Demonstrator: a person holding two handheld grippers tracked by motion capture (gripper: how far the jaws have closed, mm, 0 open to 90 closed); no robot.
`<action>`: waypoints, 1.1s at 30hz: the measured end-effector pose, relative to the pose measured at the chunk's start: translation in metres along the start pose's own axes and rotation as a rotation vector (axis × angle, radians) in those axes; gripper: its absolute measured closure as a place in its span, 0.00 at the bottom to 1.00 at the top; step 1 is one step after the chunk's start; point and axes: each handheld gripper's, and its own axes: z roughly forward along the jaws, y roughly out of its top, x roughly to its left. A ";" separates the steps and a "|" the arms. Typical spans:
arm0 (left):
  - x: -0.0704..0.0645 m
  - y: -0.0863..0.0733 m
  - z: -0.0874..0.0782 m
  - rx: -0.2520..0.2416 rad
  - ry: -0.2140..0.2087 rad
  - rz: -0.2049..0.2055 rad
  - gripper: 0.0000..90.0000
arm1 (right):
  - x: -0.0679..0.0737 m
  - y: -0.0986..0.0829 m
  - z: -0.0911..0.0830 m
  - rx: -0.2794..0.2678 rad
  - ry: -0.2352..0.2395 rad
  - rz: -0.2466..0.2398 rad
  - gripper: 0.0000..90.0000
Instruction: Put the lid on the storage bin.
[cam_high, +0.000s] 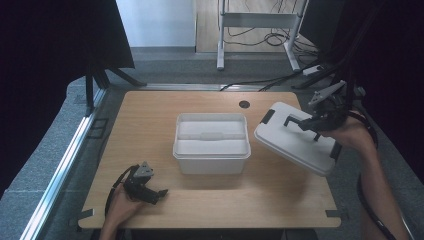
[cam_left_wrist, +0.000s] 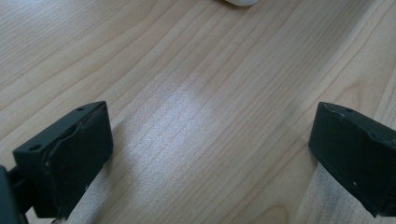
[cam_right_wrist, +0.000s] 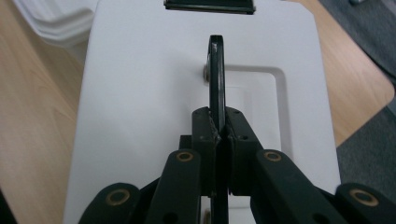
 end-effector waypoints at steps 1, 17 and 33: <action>0.000 0.000 0.000 0.000 0.000 0.000 0.00 | 0.001 0.005 -0.003 -0.006 0.006 -0.014 0.93; 0.000 0.000 0.000 -0.001 -0.001 0.000 0.00 | 0.035 0.087 0.014 -0.064 0.147 -0.266 0.93; 0.000 0.000 0.000 0.001 -0.005 0.006 0.00 | 0.083 0.171 0.084 -0.093 0.285 -0.450 0.93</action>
